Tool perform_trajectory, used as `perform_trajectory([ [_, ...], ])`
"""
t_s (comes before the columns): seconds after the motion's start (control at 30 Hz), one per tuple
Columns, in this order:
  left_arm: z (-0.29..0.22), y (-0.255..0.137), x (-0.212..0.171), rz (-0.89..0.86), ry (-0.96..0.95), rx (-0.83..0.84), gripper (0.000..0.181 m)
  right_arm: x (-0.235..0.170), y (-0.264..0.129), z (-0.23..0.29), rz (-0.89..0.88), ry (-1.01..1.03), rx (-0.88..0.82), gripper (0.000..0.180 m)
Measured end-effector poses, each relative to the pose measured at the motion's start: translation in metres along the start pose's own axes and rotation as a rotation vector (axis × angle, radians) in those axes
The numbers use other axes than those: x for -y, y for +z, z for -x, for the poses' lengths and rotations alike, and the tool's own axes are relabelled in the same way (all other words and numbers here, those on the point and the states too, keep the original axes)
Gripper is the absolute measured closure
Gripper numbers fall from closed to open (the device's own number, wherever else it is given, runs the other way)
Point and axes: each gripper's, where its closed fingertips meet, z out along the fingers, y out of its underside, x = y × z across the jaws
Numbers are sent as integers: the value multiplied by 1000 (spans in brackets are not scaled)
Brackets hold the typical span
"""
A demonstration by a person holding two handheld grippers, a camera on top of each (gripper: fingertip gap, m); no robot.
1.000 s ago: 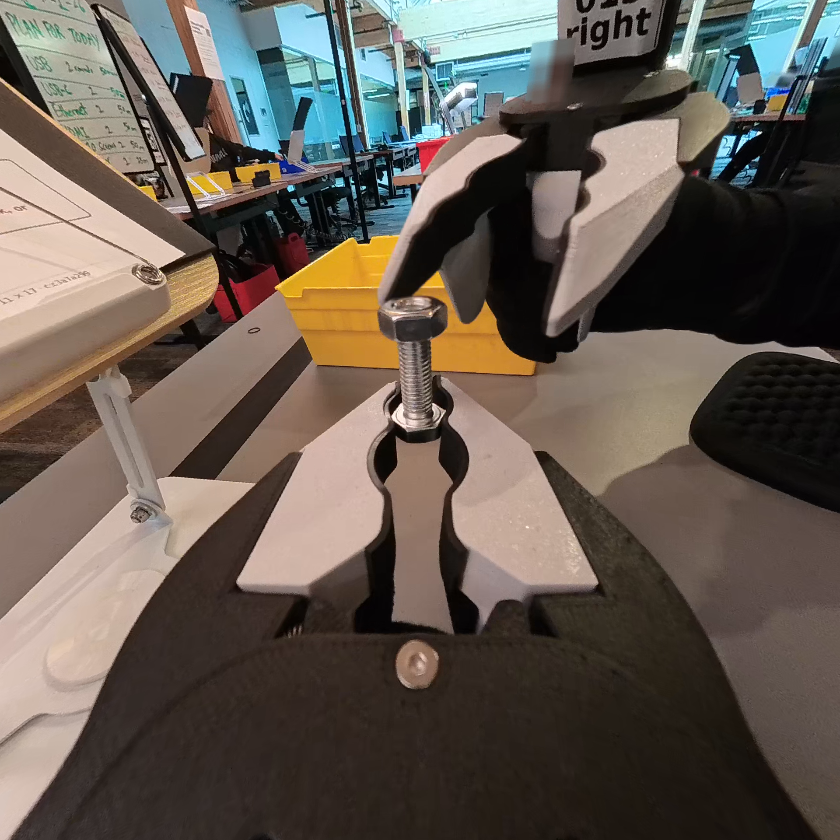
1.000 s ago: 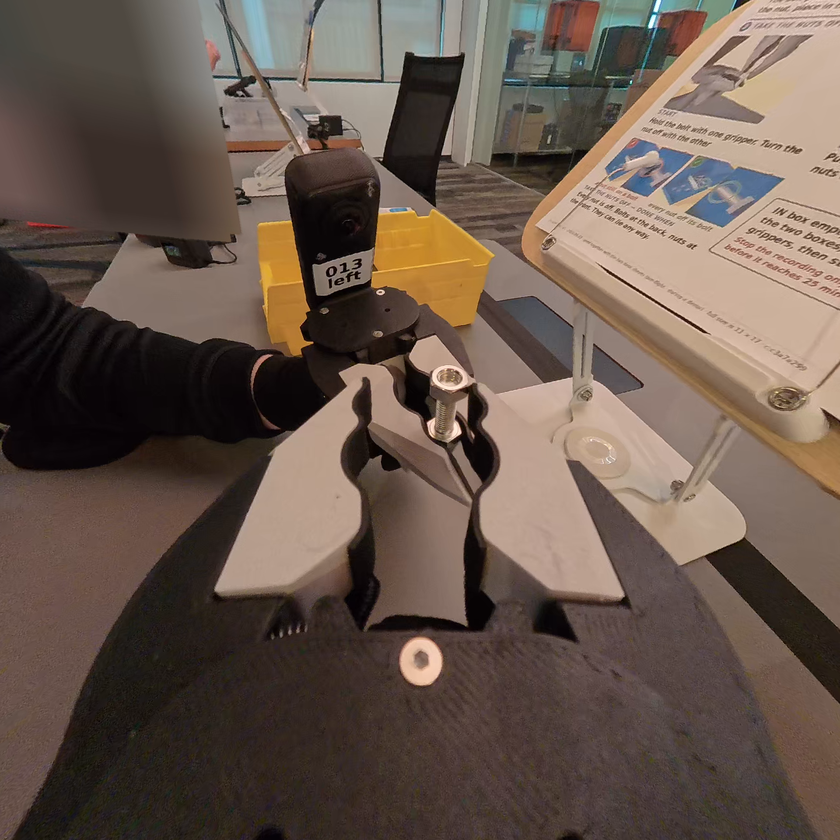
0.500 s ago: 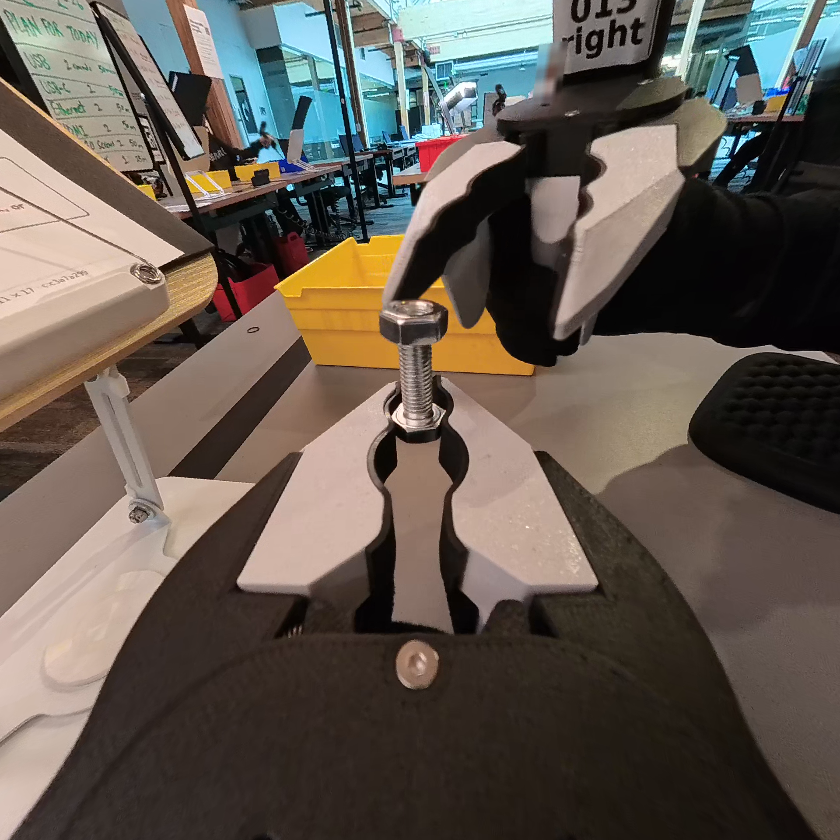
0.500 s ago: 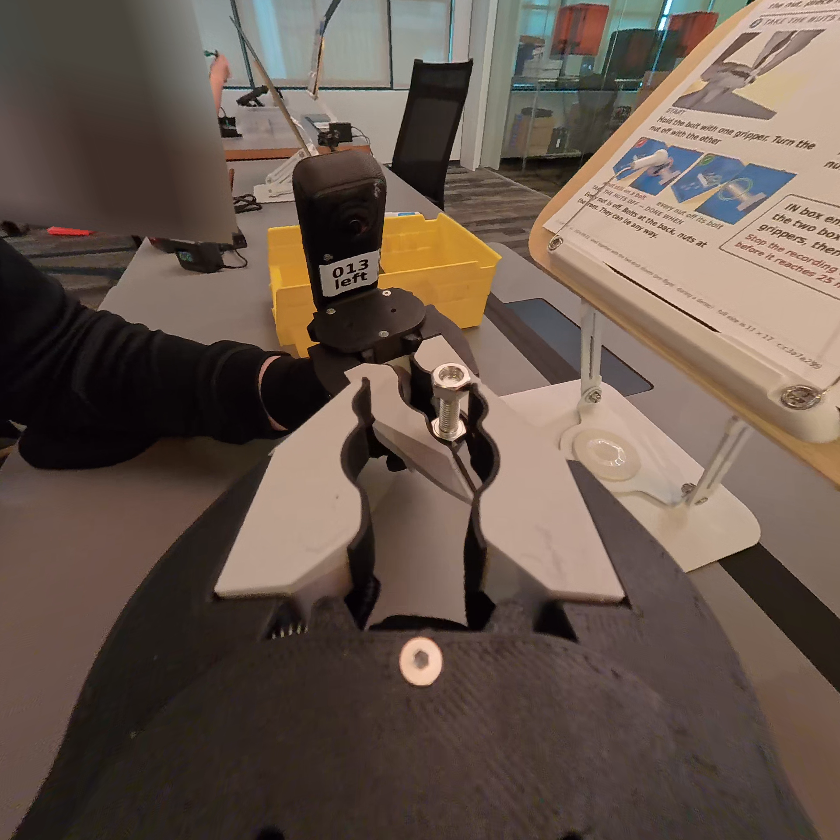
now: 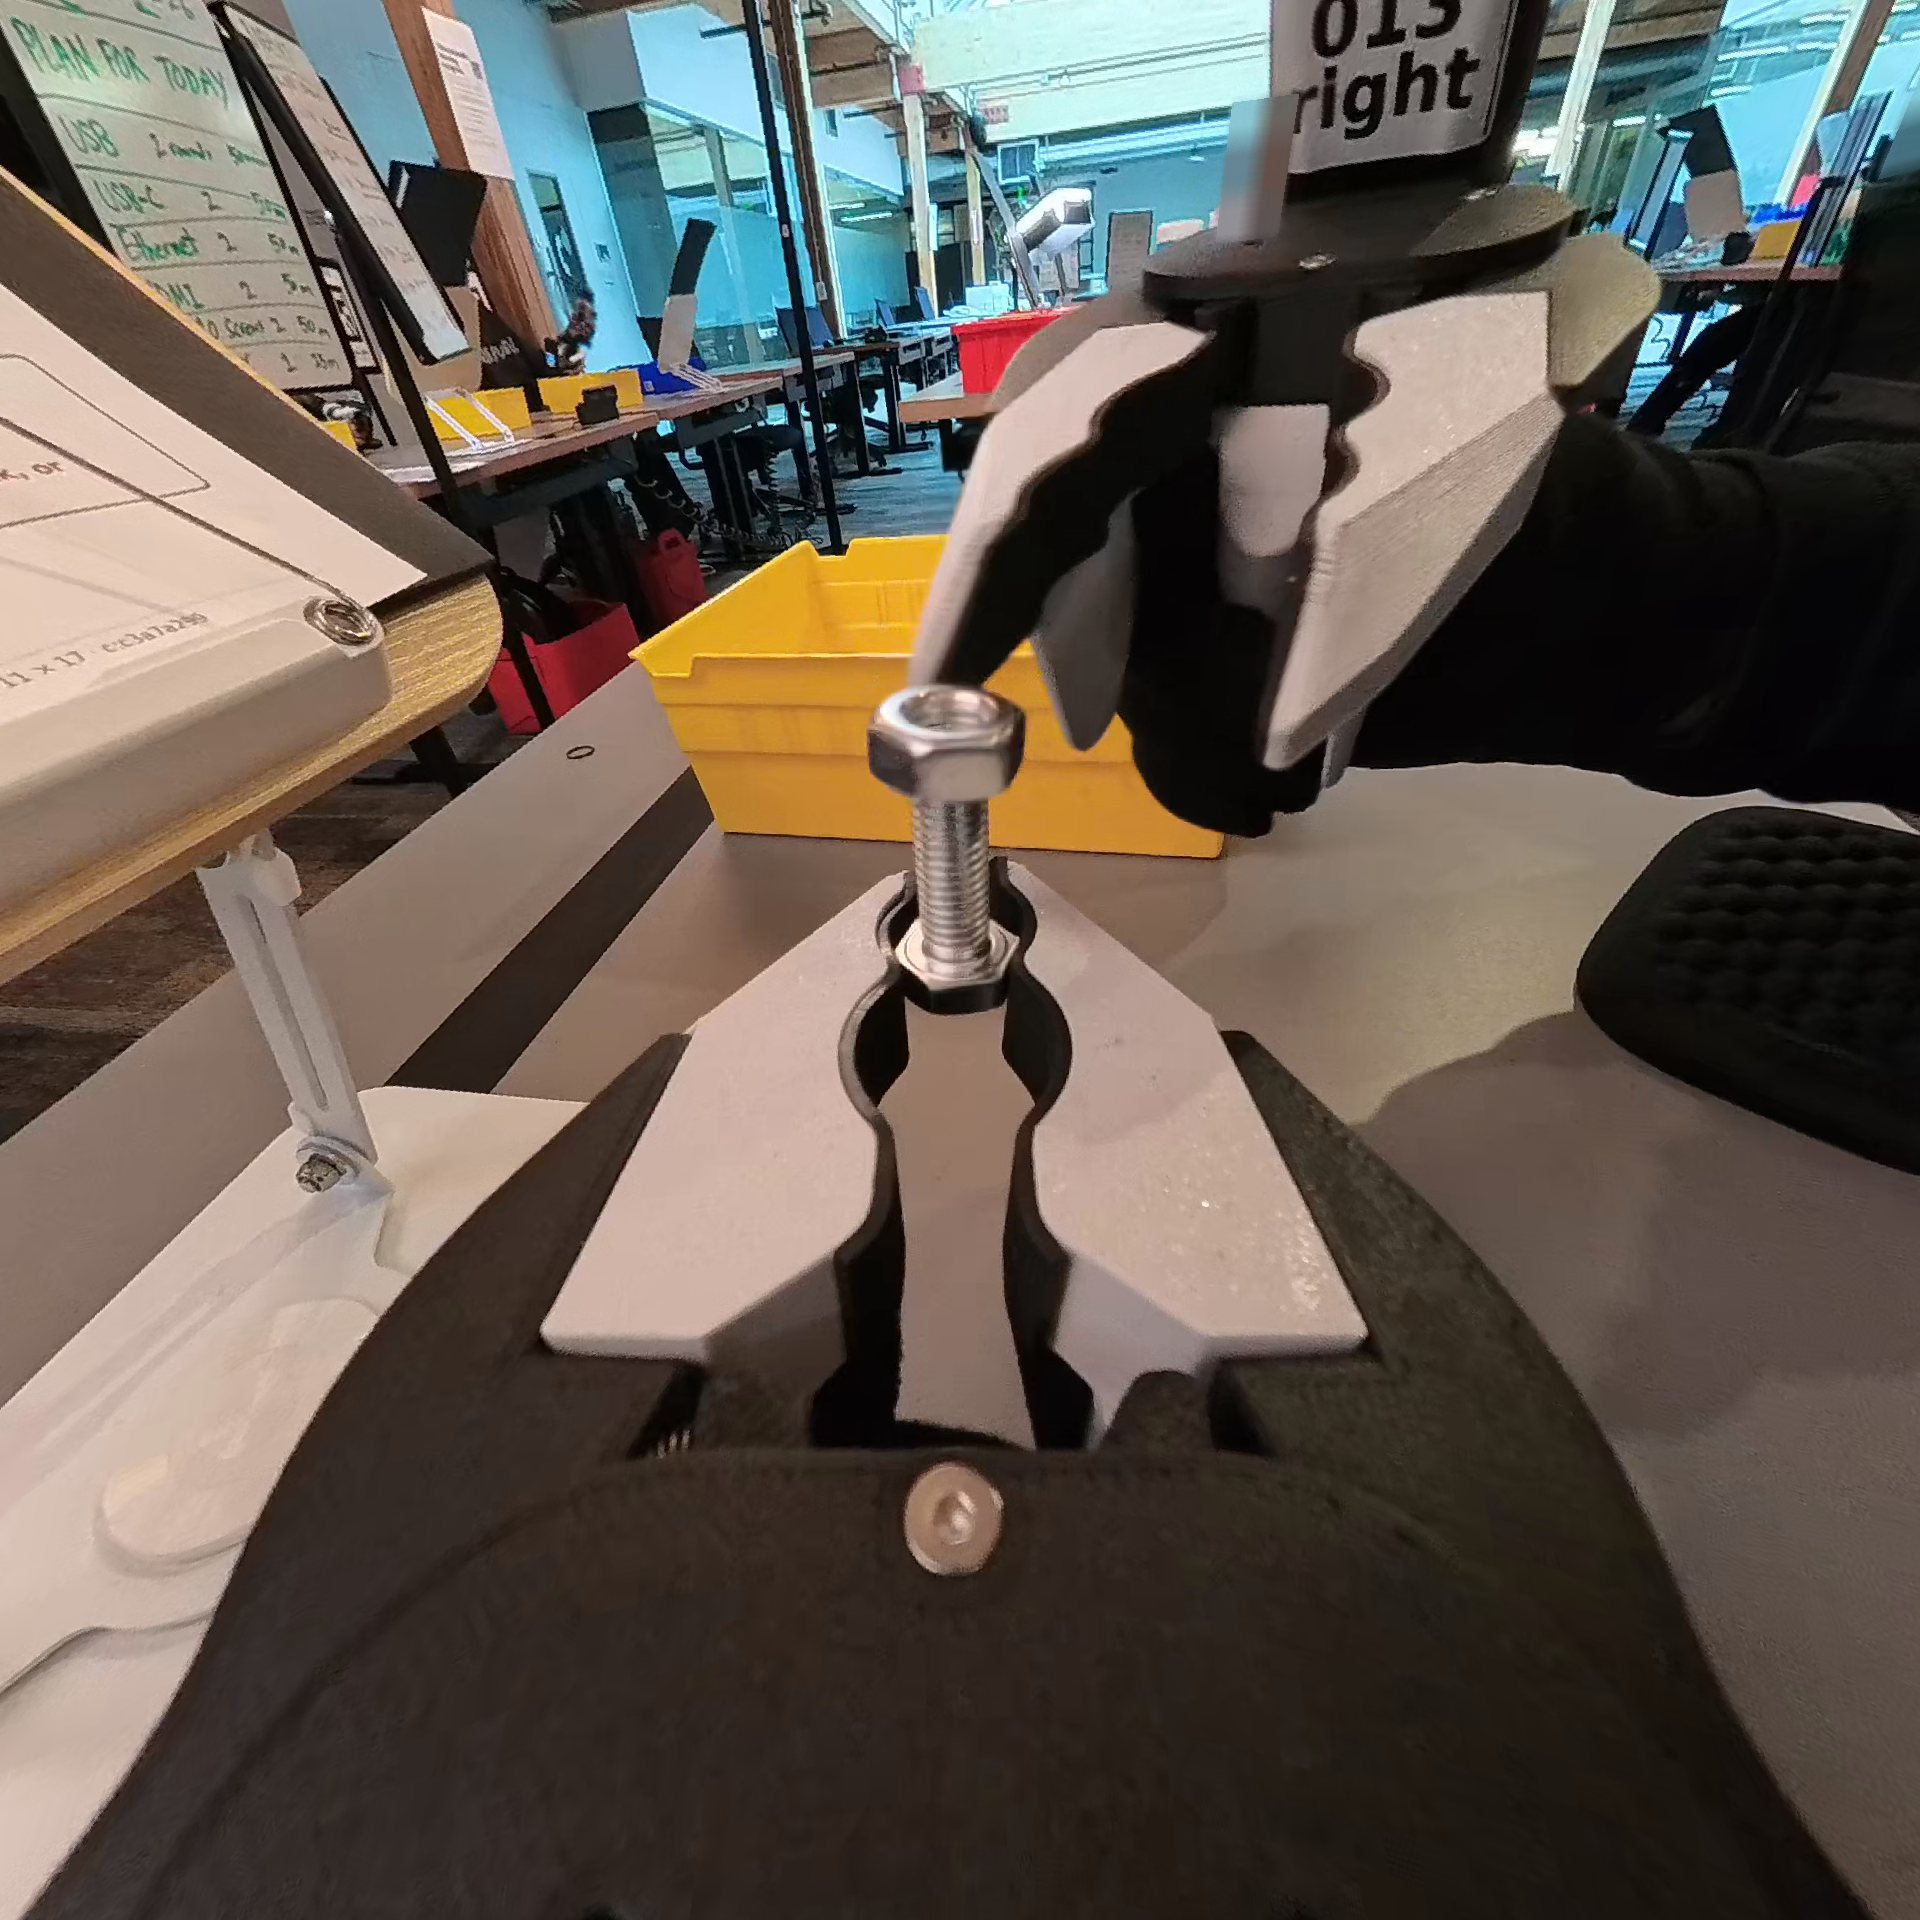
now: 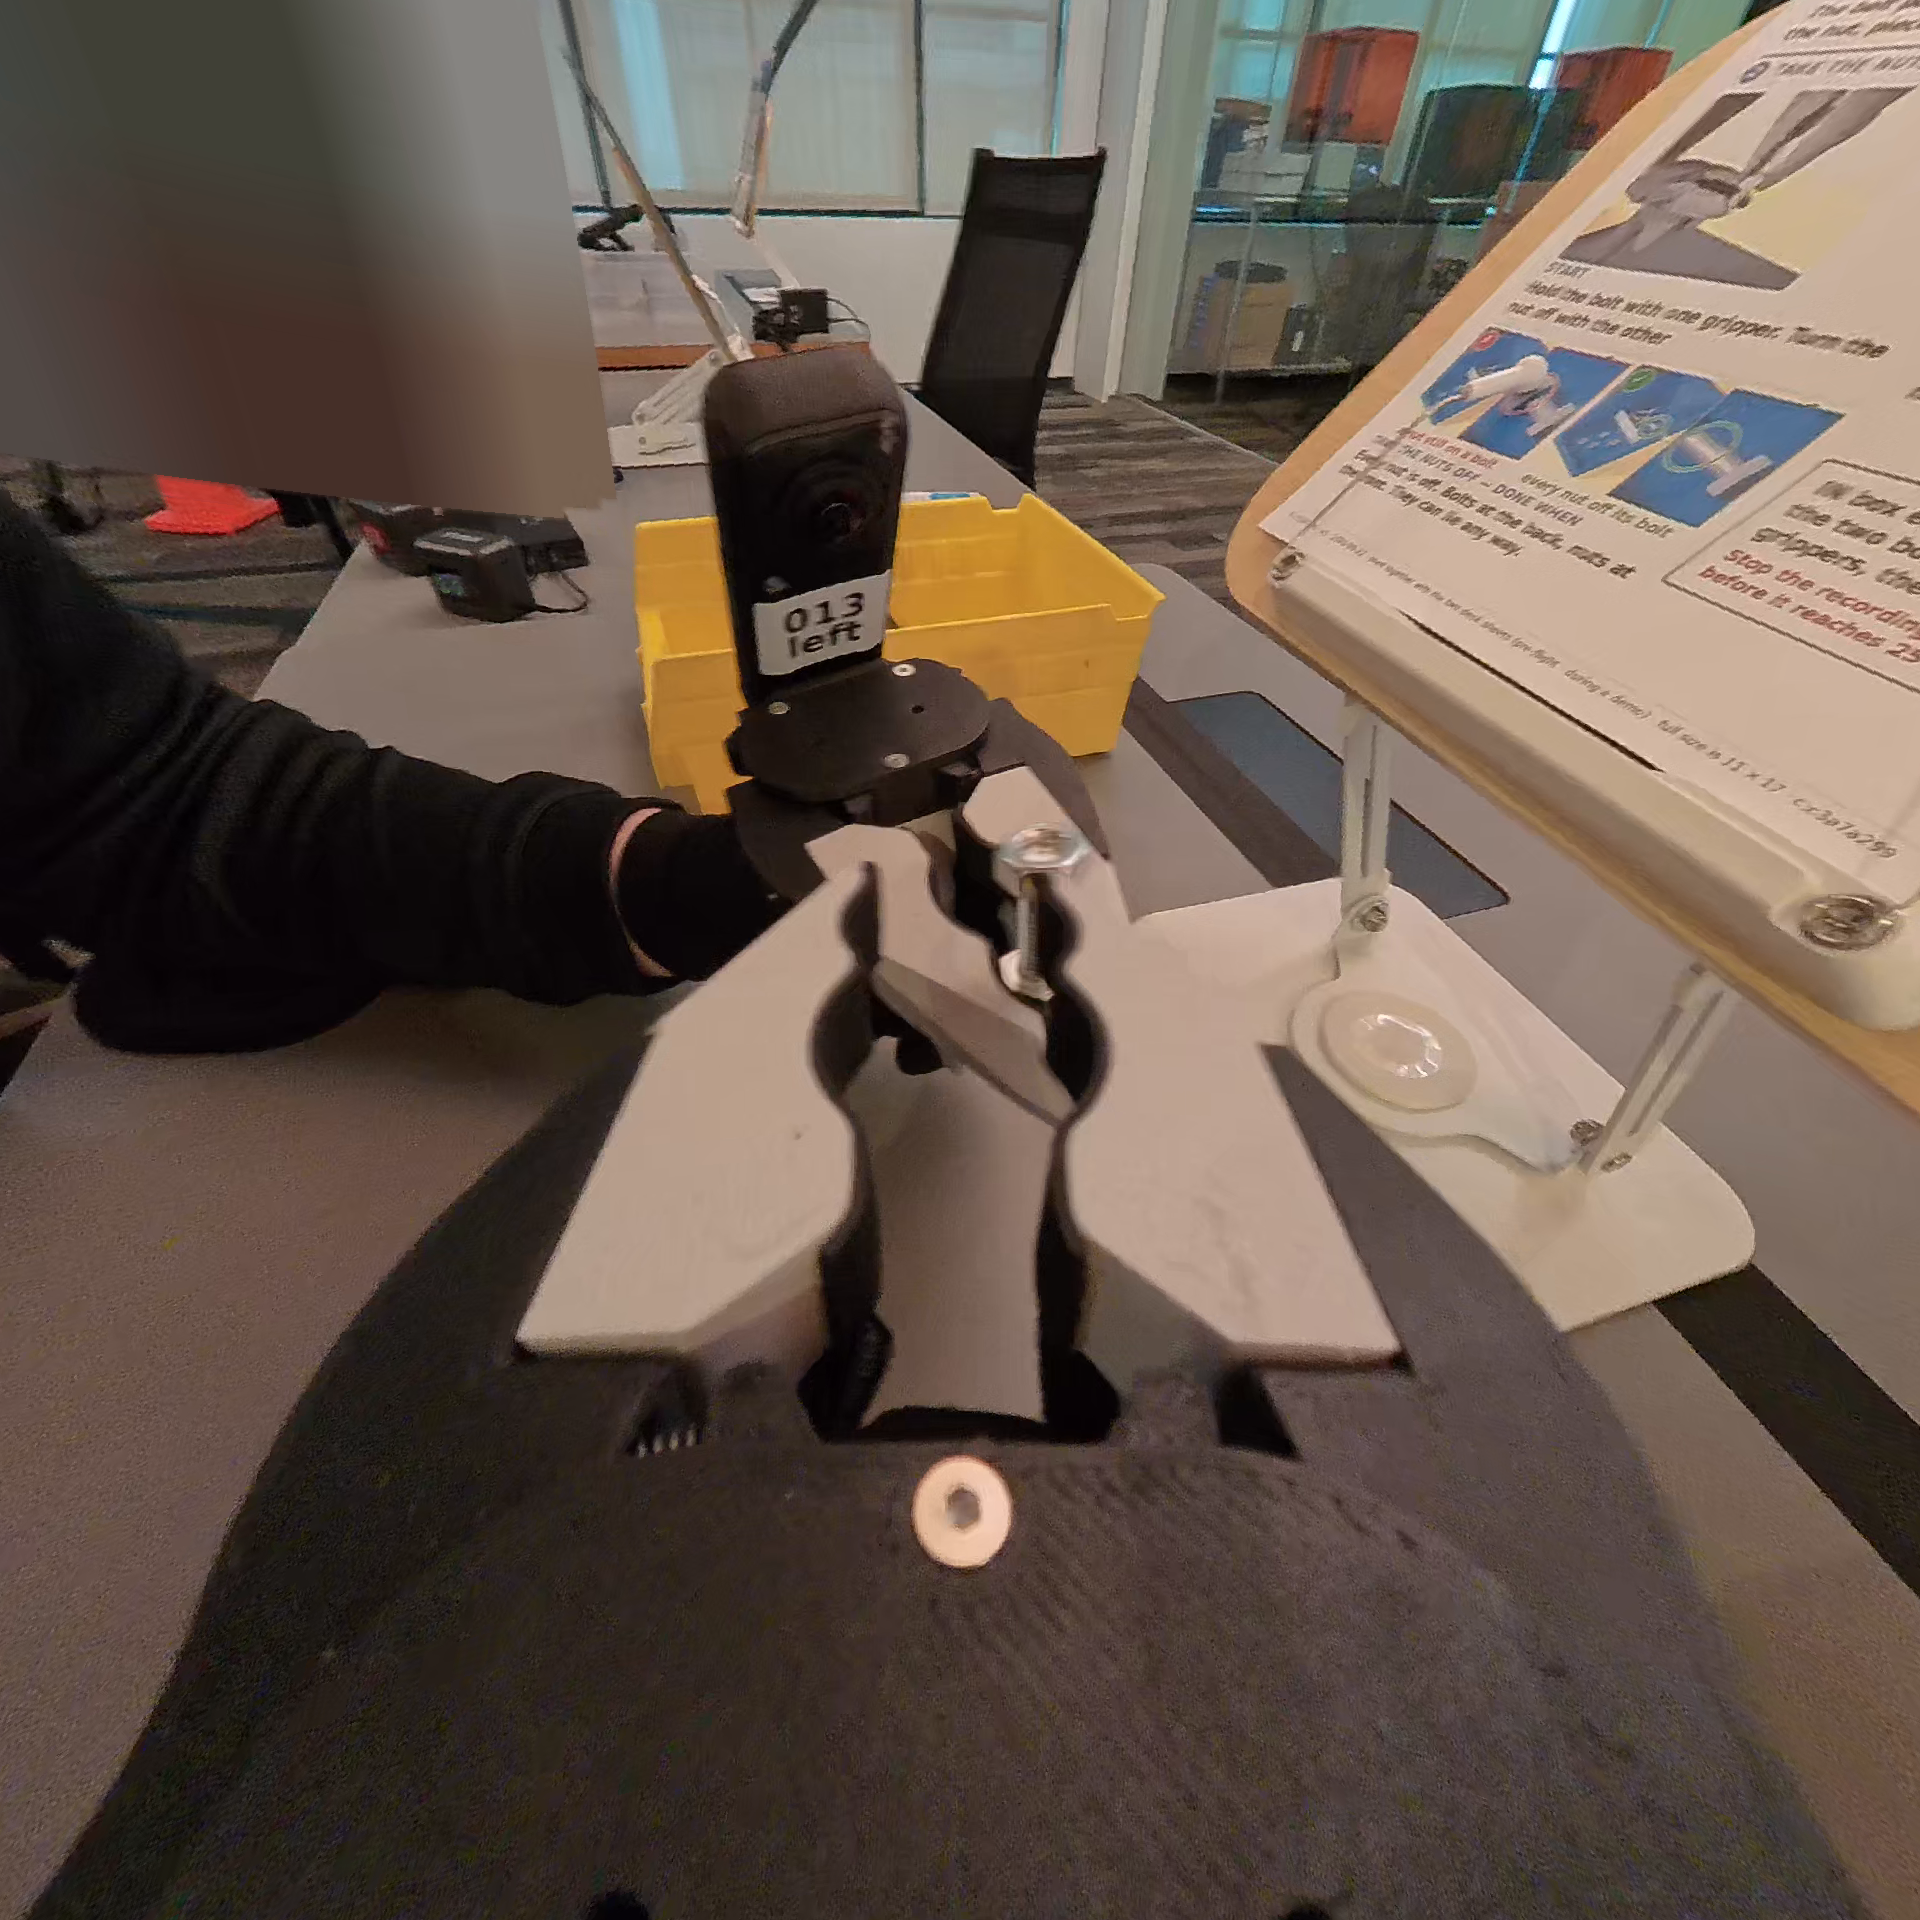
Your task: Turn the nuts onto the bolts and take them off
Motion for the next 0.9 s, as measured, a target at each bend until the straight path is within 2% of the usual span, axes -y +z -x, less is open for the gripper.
perform_trajectory([
  [0.03, 0, 0, 0, -2, -1, 1, 170, 0, -2, 4, -3, -1, 24, 167],
  [0.1, 1, -1, 1, -5, -8, 2, 170, 0, -5, 5, -12, 3, 34, 168],
  [0.23, 1, 0, 0, -4, -7, 1, 170, 1, -4, -7, -26, 15, -29, 139],
  [0.3, 0, 0, 0, -1, -5, -1, 170, 0, -1, -6, -18, 17, -25, 138],
  [0.4, 0, 0, -1, -1, -7, -1, 170, -2, 1, -1, -11, 12, -6, 144],
  [0.47, 1, 0, 0, -2, -8, 1, 170, 0, -1, 6, -21, 8, 36, 164],
  [0.5, 2, -1, 0, -2, -9, 2, 170, 0, -2, 8, -25, 7, 46, 165],
  [0.53, 2, -1, 0, -1, -7, 2, 170, -1, -2, 7, -20, 8, 36, 163],
  [0.63, 1, 0, -1, 0, -7, -1, 170, 0, -2, -6, -28, 20, -29, 136],
  [0.7, 0, 0, -1, 1, -6, -3, 170, 1, -1, -9, -37, 21, -35, 133],
  [0.83, 1, 0, -1, 3, -7, -1, 170, -2, 2, -1, -24, 5, 2, 144],
  [0.9, 1, 0, -1, 0, -9, 0, 170, 0, -1, 8, -39, -4, 53, 169],
])
